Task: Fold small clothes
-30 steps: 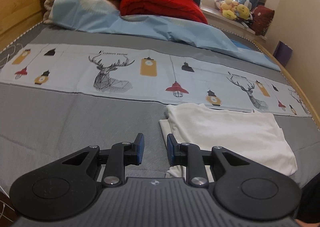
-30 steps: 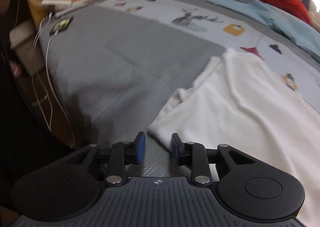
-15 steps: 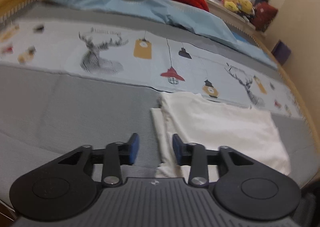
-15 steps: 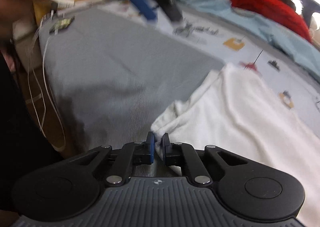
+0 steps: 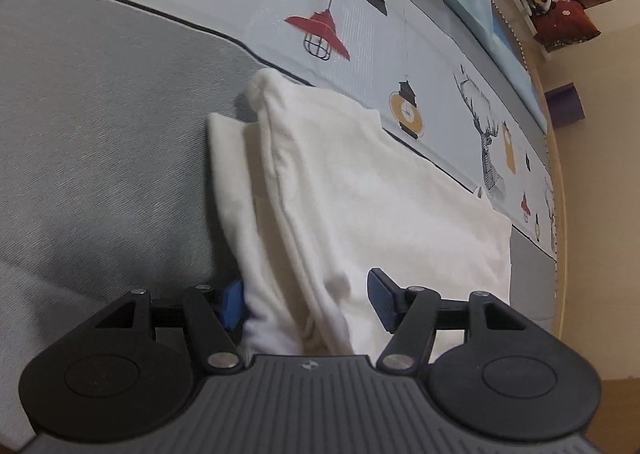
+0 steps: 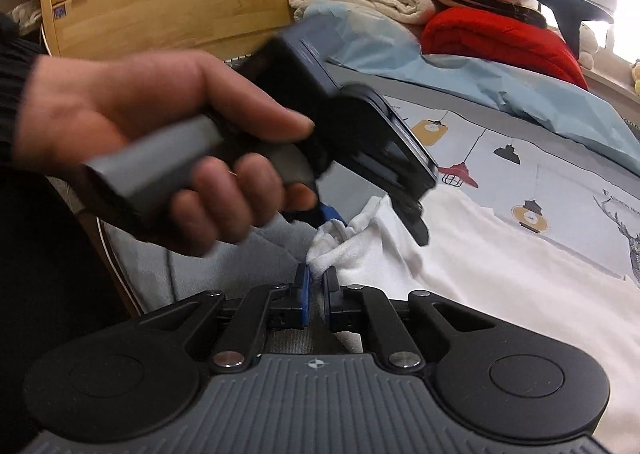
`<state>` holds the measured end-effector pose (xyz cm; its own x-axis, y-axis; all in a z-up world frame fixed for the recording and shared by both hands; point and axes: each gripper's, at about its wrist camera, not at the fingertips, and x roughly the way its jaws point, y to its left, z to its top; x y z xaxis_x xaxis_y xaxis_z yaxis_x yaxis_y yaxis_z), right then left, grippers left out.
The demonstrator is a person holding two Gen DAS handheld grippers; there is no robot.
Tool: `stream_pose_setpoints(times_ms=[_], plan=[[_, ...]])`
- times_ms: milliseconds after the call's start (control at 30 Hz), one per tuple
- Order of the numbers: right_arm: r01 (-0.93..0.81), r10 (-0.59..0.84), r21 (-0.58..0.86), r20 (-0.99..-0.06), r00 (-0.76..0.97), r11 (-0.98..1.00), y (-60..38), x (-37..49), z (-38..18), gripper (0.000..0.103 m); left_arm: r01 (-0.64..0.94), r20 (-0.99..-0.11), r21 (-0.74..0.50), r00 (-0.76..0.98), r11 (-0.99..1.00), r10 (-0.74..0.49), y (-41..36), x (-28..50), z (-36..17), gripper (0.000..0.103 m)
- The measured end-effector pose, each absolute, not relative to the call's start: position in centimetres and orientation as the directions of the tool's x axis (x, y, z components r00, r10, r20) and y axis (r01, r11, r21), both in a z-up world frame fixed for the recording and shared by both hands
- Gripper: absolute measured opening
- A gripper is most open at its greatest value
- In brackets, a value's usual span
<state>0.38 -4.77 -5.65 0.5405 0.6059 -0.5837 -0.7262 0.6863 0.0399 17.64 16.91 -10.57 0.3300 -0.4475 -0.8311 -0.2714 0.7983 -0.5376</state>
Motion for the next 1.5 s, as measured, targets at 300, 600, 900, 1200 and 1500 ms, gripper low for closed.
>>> stream_pose_setpoints(times_ms=[300,600,900,1200,1500], plan=[[-0.776,0.779,0.249,-0.448,0.439,0.58,-3.2,-0.2,-2.5,0.0,-0.252,-0.832,-0.446,0.469,0.859,-0.295,19.9,14.3,-6.5,0.013],[-0.635,0.642,0.246,-0.563,0.521,0.732,-4.5,0.2,-3.4,0.0,-0.256,-0.85,-0.346,0.493,0.903,-0.186,22.1,9.9,-3.4,0.013],[-0.073,0.242,0.235,-0.855,0.458,0.969,-20.8,6.4,-10.8,0.004,0.036,-0.82,-0.296,0.503,0.954,-0.273,11.6,12.5,0.1,0.012],[-0.033,0.374,0.435,-0.729,0.573,0.9,-30.1,3.7,-9.4,0.004,0.205,-0.741,-0.434,0.473,0.877,-0.477,-5.1,15.4,0.6,0.013],[0.024,0.483,0.613,-0.646,0.591,0.79,-32.8,3.6,-10.2,0.032,0.204,-0.678,-0.517,0.496,0.832,-0.543,-6.5,15.3,0.4,0.03]])
